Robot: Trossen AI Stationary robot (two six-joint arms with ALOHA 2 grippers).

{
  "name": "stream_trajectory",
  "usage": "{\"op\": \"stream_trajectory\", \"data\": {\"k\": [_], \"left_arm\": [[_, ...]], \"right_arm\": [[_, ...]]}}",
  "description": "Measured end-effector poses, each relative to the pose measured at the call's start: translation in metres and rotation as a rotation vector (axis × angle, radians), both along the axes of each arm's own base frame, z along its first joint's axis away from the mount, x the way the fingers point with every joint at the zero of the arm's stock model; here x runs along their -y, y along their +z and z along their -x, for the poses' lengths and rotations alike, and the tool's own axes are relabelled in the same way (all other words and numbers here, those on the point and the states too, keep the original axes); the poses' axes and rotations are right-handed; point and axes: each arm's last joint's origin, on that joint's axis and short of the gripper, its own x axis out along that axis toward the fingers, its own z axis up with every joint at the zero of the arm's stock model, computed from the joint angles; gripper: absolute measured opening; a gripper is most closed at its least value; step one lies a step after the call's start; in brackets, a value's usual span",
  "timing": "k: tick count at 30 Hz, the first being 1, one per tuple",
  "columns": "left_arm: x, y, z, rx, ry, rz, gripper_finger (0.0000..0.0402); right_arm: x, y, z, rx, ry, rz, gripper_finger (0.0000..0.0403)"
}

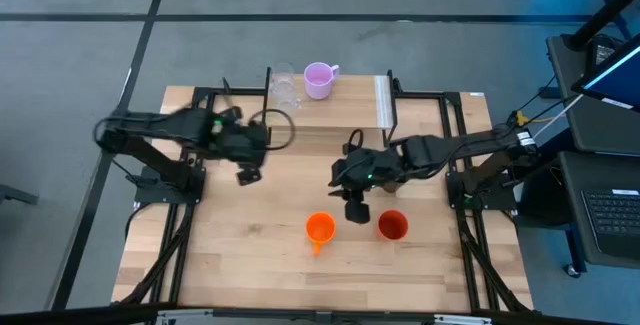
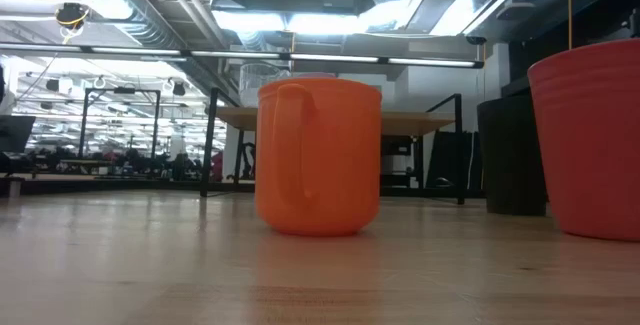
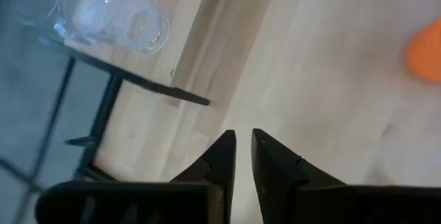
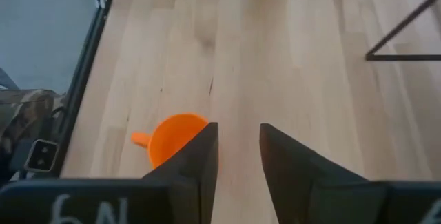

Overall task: Stack small to large cups/mugs on shelf
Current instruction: Put the orange mug on the shelf

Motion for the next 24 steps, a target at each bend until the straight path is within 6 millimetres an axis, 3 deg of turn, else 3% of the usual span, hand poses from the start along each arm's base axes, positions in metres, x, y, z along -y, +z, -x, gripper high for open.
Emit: {"op": "stream_trajectory", "data": {"k": [3, 6, 14, 18, 24], "left_arm": [[0.003, 0.001, 0.024, 0.14, 0.071, 0.049, 0.0041], [0.013, -0.016, 0.035, 0.293, 0.044, 0.107, 0.0041], [0.03, -0.089, 0.027, 0.529, -0.099, 0.207, 0.0041], [0.032, -0.101, 0.024, 0.571, -0.141, 0.217, 0.0041], [0.032, -0.102, 0.023, 0.573, -0.142, 0.215, 0.0041]], "right_arm": [[-0.004, -0.012, -0.007, 0.017, 0.015, 0.007, 0.011], [-0.005, -0.023, -0.011, 0.007, 0.037, 0.032, 0.011], [-0.004, -0.039, -0.024, -0.027, -0.037, -0.033, 0.0119], [0.002, -0.052, -0.033, -0.065, -0.068, -0.041, 0.0166], [0.004, -0.074, -0.046, -0.098, -0.03, 0.013, 0.0263]]}}
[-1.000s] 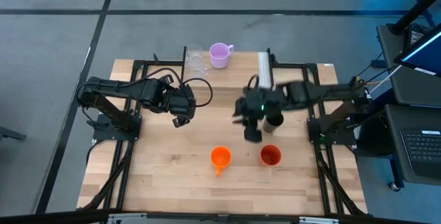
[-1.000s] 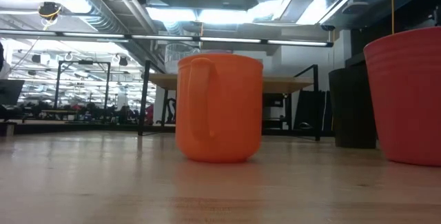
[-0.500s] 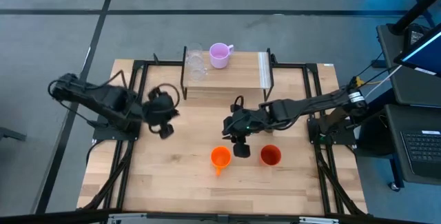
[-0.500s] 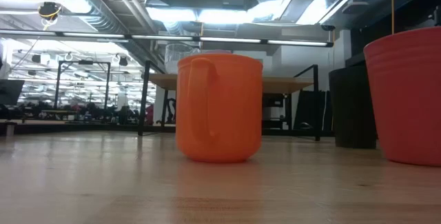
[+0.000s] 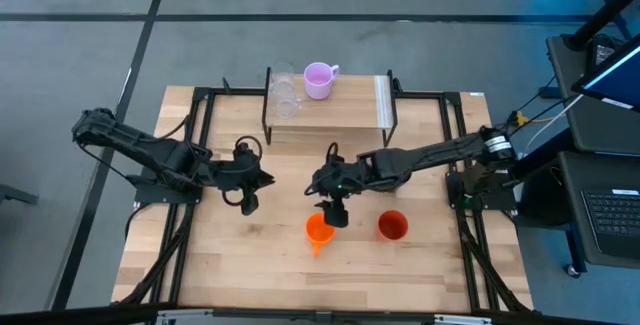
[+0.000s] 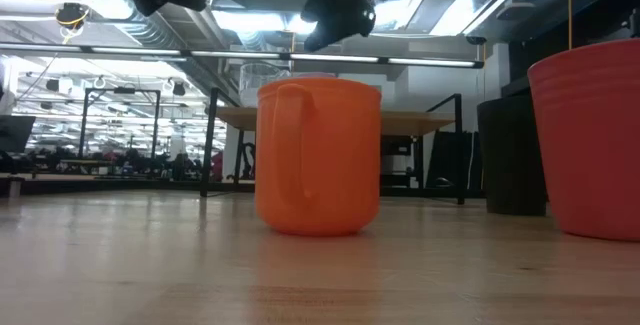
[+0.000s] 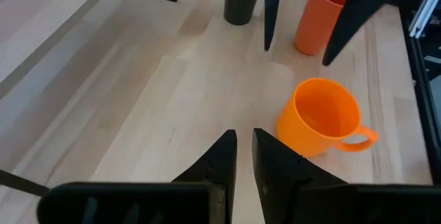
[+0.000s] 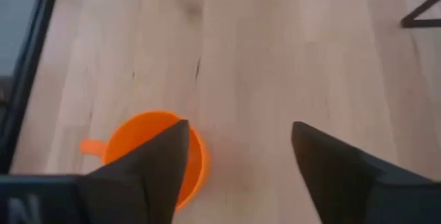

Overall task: Stack small to large cups/mugs on shelf
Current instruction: Put the orange mug on the shelf

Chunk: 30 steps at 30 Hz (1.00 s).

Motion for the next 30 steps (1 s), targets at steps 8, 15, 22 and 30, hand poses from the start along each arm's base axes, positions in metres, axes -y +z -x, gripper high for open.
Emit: {"op": "stream_trajectory", "data": {"k": [8, 15, 22, 30], "left_arm": [[0.0, 0.0, 0.0, -0.004, 0.001, -0.004, 0.0041], [0.0, 0.0, 0.0, -0.005, 0.002, -0.005, 0.0041], [0.0, 0.0, 0.0, -0.006, 0.002, -0.006, 0.0041], [0.0, -0.001, 0.0, -0.007, 0.002, -0.006, 0.0041]], "right_arm": [[-0.006, -0.024, -0.01, -0.074, 0.106, -0.09, 0.0288], [-0.008, -0.053, -0.018, -0.158, 0.107, -0.094, 0.0272], [-0.011, -0.066, -0.021, -0.201, 0.089, -0.127, 0.0268], [-0.012, -0.071, -0.02, -0.252, -0.089, -0.185, 0.0268]]}}
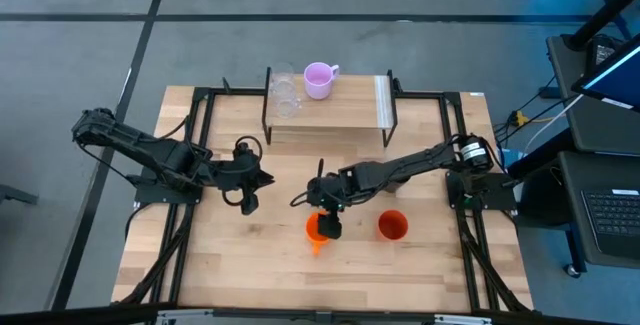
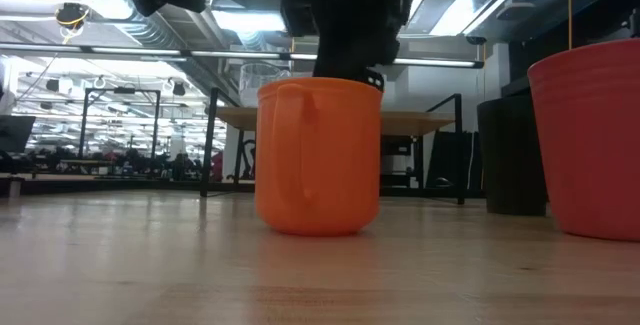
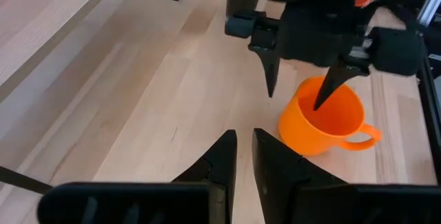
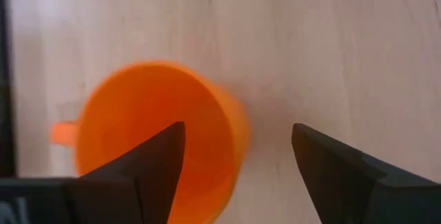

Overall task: Stack small to large cups/mugs on shelf
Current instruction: Put the orange mug on the shelf

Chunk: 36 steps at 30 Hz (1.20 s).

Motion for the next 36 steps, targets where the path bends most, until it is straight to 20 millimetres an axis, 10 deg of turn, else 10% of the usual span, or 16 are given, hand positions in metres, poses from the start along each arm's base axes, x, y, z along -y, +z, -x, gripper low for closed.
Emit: {"op": "stream_trajectory", "data": {"k": [8, 18, 24, 36], "left_arm": [[0.0, 0.0, 0.0, -0.001, 0.0, 0.0, 0.0041], [0.0, 0.0, 0.0, -0.008, -0.027, -0.038, 0.0041], [0.0, 0.0, 0.0, -0.007, -0.029, -0.04, 0.0041], [0.0, 0.0, 0.0, -0.007, -0.029, -0.04, 0.0041]], "right_arm": [[-0.002, -0.003, 0.006, -0.073, -0.114, 0.023, 0.0247], [-0.001, -0.012, 0.005, -0.097, -0.086, 0.044, 0.0121], [0.001, -0.001, -0.001, -0.003, 0.132, 0.14, 0.0015], [0.007, 0.03, -0.008, 0.124, 0.855, 0.469, 0.001]]}}
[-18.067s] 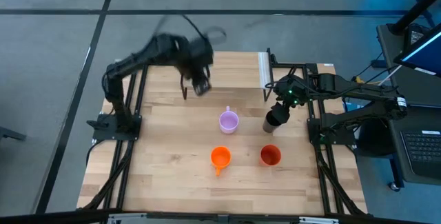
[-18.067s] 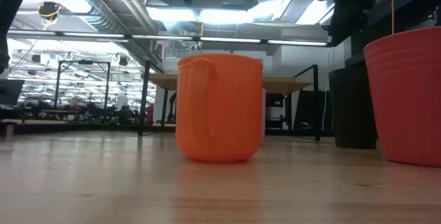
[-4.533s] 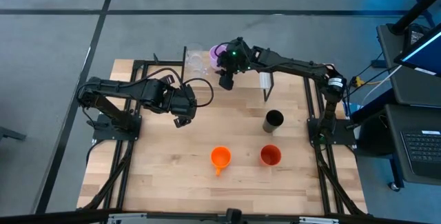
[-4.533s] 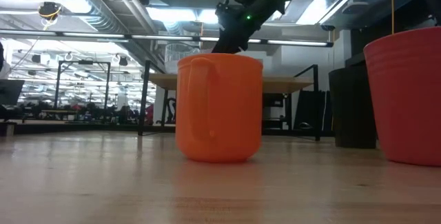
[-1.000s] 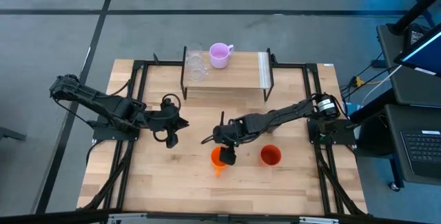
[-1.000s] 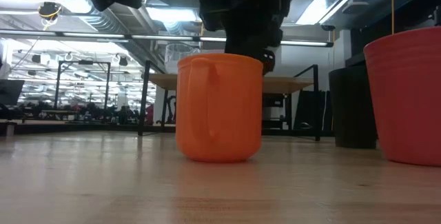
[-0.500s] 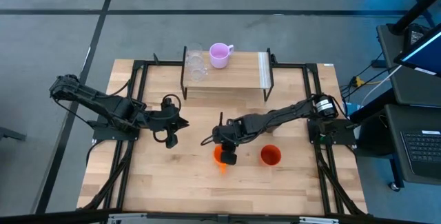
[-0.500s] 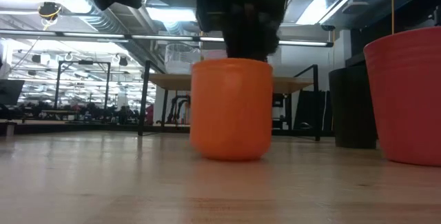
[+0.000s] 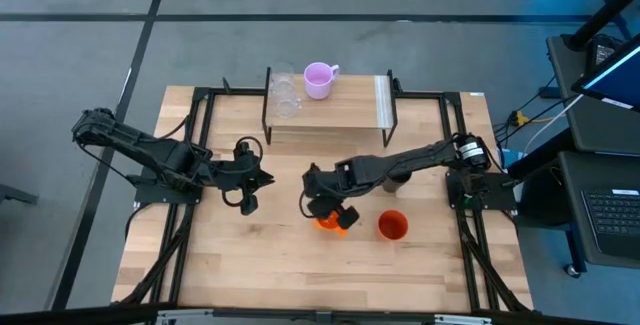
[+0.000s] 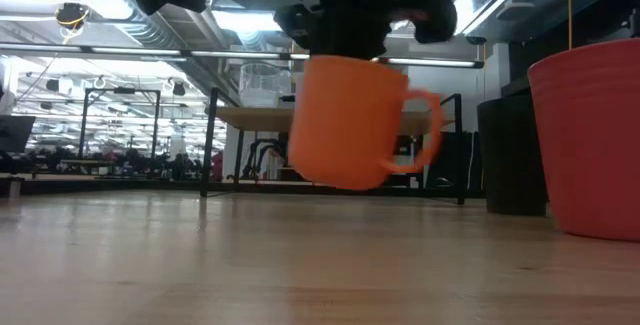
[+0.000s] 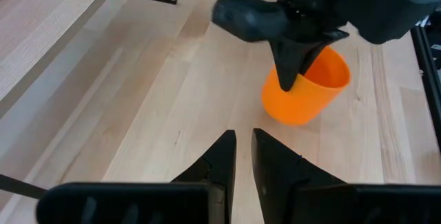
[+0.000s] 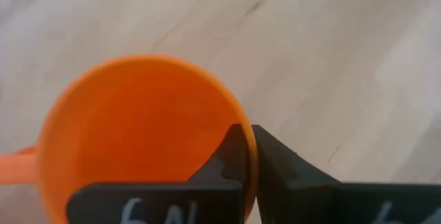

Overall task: Stack small to large cups/mugs on shelf
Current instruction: Put the orange mug on the shelf

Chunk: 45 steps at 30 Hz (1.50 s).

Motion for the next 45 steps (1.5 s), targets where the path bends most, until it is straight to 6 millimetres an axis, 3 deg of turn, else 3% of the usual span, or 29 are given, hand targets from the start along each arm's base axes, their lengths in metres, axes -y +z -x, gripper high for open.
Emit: {"op": "stream_trajectory", "data": {"k": [6, 11, 18, 21, 30, 35, 45], "left_arm": [[0.0, 0.0, 0.0, 0.0, 0.0, 0.0, 0.0041], [0.0, 0.0, 0.0, 0.0, 0.0, 0.0, 0.0041], [0.0, 0.0, 0.0, 0.0, 0.0, 0.0, 0.0041], [0.0, 0.0, 0.0, 0.0, 0.0, 0.0, 0.0041], [0.0, 0.0, 0.0, 0.0, 0.0, 0.0, 0.0041], [0.0, 0.0, 0.0, 0.0, 0.0, 0.001, 0.0041], [0.0, 0.0, 0.0, -0.002, -0.001, 0.001, 0.0041]], "right_arm": [[-0.005, -0.005, 0.002, -0.027, 0.232, -0.054, 0.001], [-0.01, -0.007, 0.003, -0.038, 0.253, -0.119, 0.001], [-0.016, -0.028, 0.001, -0.1, 0.264, -0.089, 0.001], [-0.017, -0.03, 0.0, -0.101, 0.218, -0.053, 0.0021], [-0.017, -0.03, -0.002, -0.096, 0.126, -0.06, 0.0131], [-0.016, -0.024, -0.001, -0.083, 0.076, -0.042, 0.017], [-0.015, -0.01, 0.005, -0.221, -0.425, -0.223, 0.018]]}}
